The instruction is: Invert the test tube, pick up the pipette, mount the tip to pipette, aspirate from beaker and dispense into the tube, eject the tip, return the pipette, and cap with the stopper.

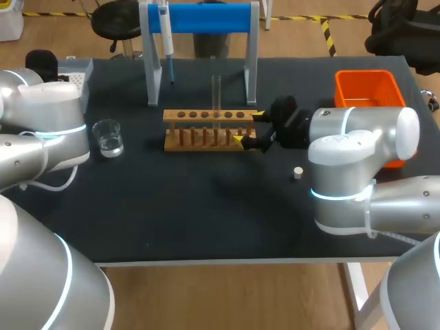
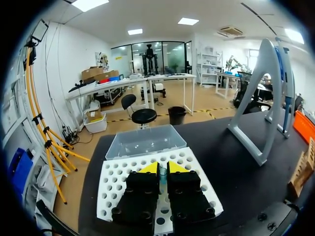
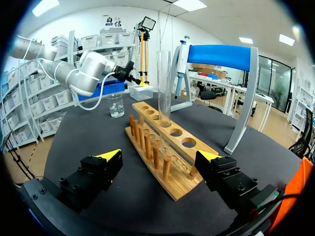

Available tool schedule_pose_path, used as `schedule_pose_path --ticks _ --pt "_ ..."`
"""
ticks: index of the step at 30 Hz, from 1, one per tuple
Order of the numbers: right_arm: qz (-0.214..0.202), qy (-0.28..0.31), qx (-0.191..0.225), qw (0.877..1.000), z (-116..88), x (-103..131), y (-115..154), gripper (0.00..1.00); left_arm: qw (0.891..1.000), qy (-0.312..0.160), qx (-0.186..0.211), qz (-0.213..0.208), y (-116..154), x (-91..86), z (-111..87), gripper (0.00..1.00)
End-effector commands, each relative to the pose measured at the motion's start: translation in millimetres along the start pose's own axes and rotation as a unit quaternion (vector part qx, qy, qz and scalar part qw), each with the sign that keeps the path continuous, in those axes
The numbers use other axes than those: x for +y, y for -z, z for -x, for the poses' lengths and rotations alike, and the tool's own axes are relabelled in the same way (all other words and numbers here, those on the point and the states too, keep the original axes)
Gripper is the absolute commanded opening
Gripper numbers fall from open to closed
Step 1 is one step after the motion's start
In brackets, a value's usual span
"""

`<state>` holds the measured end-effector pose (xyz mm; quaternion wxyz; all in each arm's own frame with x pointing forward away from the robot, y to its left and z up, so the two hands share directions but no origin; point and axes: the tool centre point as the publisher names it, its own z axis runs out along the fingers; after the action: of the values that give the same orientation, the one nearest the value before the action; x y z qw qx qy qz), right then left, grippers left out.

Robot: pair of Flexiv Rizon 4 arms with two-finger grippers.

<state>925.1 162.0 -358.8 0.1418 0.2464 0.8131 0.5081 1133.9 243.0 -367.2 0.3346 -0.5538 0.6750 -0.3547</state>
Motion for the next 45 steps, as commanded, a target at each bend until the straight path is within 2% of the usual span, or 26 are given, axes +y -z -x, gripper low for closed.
schedule_pose_path --ticks 1,28,45 --pt "0.001 0.0 0.0 1.0 0 -1 0 1.0 1.0 -0.002 0.0 0.004 1 -3.0 2.2 0.0" --pt "0.001 0.0 0.0 1.0 0 -1 0 1.0 1.0 -0.007 -0.002 0.002 3 -7.5 2.9 0.0" --pt "0.001 0.0 0.0 1.0 0 -1 0 1.0 1.0 -0.016 -0.009 -0.002 10 -16.8 2.9 0.0"
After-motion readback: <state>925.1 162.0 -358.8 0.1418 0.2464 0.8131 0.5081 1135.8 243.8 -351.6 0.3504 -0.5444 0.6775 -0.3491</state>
